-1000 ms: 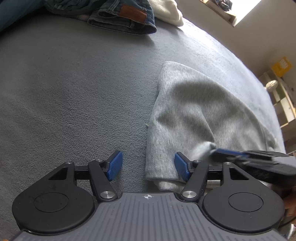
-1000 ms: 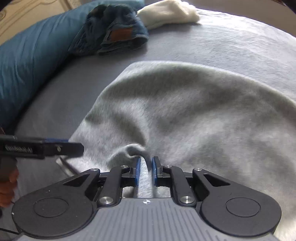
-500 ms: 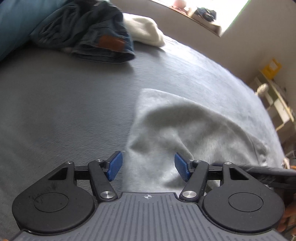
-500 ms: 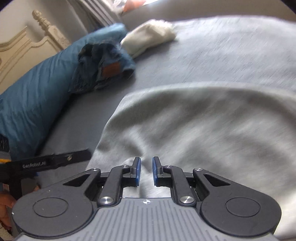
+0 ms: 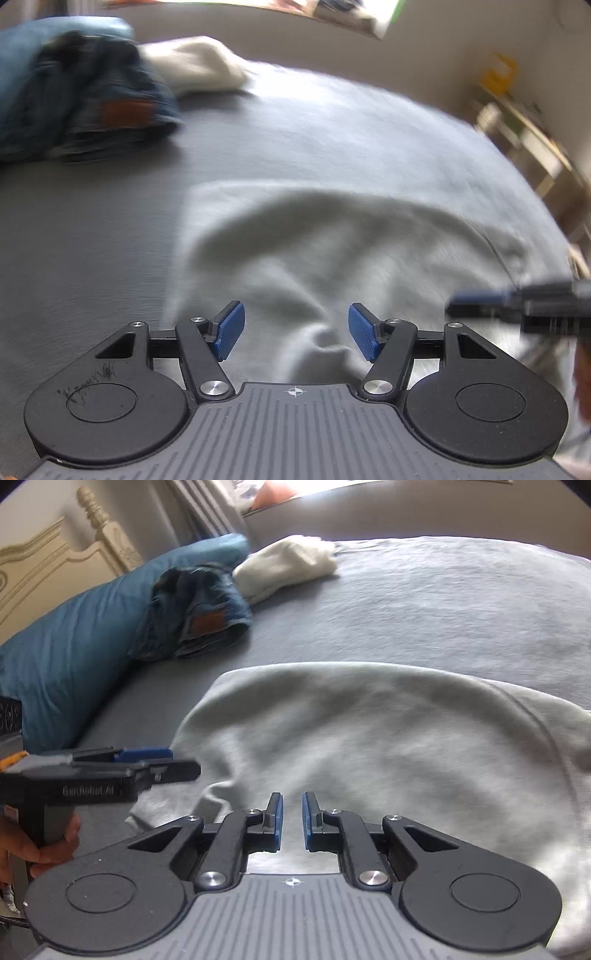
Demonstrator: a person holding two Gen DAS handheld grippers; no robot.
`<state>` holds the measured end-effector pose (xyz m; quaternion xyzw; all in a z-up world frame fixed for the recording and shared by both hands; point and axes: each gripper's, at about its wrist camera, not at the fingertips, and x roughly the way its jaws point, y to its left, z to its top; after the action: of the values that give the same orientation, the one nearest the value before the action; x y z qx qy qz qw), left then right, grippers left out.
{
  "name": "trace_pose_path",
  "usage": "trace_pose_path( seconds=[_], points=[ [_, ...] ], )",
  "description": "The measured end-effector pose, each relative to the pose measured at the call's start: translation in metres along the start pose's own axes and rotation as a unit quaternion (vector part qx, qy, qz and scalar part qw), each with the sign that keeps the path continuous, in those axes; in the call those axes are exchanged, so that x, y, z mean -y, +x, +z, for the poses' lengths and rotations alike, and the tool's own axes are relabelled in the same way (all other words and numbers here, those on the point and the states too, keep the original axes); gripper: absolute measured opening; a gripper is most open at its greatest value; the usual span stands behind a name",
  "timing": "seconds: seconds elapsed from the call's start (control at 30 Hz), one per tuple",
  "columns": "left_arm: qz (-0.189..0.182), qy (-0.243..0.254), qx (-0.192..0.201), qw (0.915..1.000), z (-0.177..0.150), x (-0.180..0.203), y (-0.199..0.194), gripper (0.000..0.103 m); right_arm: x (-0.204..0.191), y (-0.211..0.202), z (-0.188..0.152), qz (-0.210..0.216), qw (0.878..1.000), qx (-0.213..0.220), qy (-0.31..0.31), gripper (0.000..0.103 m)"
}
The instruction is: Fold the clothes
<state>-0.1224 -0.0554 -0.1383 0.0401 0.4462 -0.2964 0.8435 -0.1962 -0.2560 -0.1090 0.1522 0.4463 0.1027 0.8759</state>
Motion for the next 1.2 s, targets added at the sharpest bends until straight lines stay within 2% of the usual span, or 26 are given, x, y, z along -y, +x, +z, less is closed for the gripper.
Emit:
trace_pose_path(
  seconds=[0.1,0.13,0.17,0.2,0.3,0.5,0.67,0.7,0.77,0.83,0.9,1.0,1.07,1.17,1.2],
  points=[
    [0.037,0.047,-0.03,0.9978,-0.008,0.011,0.028,0.063,0.027,-0.001,-0.002,-0.026,0.999,0.001,0.023,0.012],
    [0.043,0.051,-0.028,0.9973,-0.008,0.011,0.033,0.063,0.036,0.001,-0.005,-0.031,0.999,-0.004,0.032,0.012],
    [0.045,0.048,-0.026,0.9975,-0.007,0.011,0.035,0.066,0.046,0.004,-0.009,-0.035,0.999,-0.009,0.041,0.012],
    [0.047,0.042,-0.025,0.9977,-0.005,0.01,0.037,0.067,0.056,0.006,-0.013,-0.04,0.998,-0.013,0.05,0.007],
    [0.052,0.023,-0.022,0.9981,0.002,0.007,0.041,0.067,0.083,0.013,-0.023,-0.052,0.995,-0.027,0.075,0.004],
    [0.073,0.021,-0.025,0.9968,0.014,0.012,0.046,0.068,0.083,0.008,-0.01,-0.052,0.996,-0.024,0.062,0.007],
    [0.079,0.001,-0.012,0.9968,0.022,0.016,0.041,0.068,0.108,-0.009,0.004,-0.125,0.991,0.018,0.038,0.008],
    [0.084,0.002,-0.019,0.9963,0.024,0.017,0.046,0.068,0.112,-0.013,0.007,-0.139,0.989,0.026,0.033,0.008],
    [0.096,0.003,-0.027,0.995,0.026,0.022,0.053,0.07,0.133,-0.008,0.007,-0.163,0.985,0.018,0.043,0.005],
    [0.108,0.004,-0.032,0.9937,0.027,0.026,0.059,0.073,0.15,-0.007,0.005,-0.131,0.988,0.023,0.076,0.005],
    [0.113,-0.005,-0.037,0.9929,0.031,0.028,0.057,0.072,0.153,-0.013,0.01,-0.12,0.99,0.02,0.078,0.006],
    [0.115,-0.022,-0.044,0.9922,0.037,0.029,0.047,0.072,0.152,-0.032,0.017,-0.112,0.989,0.053,0.085,0.008],
    [0.115,-0.023,-0.043,0.9921,0.039,0.034,0.039,0.072,0.156,-0.042,0.023,-0.124,0.986,0.074,0.085,0.008],
    [0.115,-0.03,-0.048,0.9917,0.043,0.04,0.032,0.072,0.171,-0.027,0.026,-0.16,0.983,0.036,0.087,0.006],
    [0.115,-0.037,-0.05,0.9913,0.043,0.041,0.029,0.072,0.174,-0.02,0.025,-0.159,0.983,0.031,0.086,0.006]
  ],
)
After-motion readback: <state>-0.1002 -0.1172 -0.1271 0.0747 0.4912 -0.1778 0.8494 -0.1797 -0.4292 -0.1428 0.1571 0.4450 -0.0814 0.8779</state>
